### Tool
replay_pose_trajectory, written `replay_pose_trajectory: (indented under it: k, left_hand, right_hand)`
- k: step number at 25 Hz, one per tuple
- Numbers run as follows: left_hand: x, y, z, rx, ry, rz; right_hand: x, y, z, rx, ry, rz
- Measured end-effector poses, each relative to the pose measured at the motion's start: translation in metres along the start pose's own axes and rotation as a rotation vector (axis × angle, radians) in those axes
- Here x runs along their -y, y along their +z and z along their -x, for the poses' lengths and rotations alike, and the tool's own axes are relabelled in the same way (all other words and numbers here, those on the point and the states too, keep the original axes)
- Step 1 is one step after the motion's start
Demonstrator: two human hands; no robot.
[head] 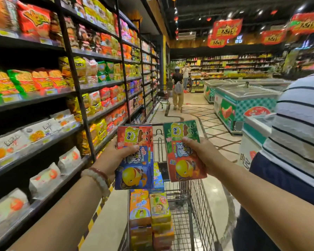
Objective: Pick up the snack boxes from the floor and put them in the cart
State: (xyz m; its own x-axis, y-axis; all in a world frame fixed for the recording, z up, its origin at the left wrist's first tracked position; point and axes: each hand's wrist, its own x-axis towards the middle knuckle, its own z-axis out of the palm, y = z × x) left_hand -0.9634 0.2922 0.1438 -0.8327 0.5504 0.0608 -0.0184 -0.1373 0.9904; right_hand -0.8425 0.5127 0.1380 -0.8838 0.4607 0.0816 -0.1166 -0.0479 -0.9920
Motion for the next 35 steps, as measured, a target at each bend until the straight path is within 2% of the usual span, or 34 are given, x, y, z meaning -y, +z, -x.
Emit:
replay_pose_trajectory:
  k: [6, 12, 17, 19, 22, 25, 31, 35]
  left_hand:
    - [0.035, -0.031, -0.092, -0.056, -0.036, 0.042]
    - [0.073, -0.057, -0.188, -0.042, -0.14, 0.07]
    - [0.112, -0.061, -0.235, -0.091, -0.253, 0.078]
    - [0.131, -0.065, -0.255, -0.151, -0.257, 0.07]
    - [0.155, -0.069, -0.281, -0.322, -0.263, 0.027]
    - [0.184, -0.062, -0.306, -0.403, -0.274, -0.141]
    - [0.256, -0.062, -0.371, -0.408, -0.168, -0.547]
    - [0.3, -0.07, -0.405, -0.396, -0.195, -0.557]
  right_hand:
    - [-0.036, 0.009, -0.095, 0.008, 0.1, 0.014]
    - [-0.076, 0.018, -0.169, -0.069, 0.167, 0.034]
    - [-0.113, 0.007, -0.212, -0.106, 0.257, 0.001]
    - [-0.132, 0.002, -0.235, -0.127, 0.304, -0.064]
    - [-0.169, -0.003, -0.271, -0.151, 0.392, -0.186]
    - [-0.216, -0.006, -0.302, -0.151, 0.488, -0.241]
    - [-0.316, -0.012, -0.363, -0.295, 0.56, -0.244]
    - [-0.351, -0.003, -0.396, -0.307, 0.58, -0.273]
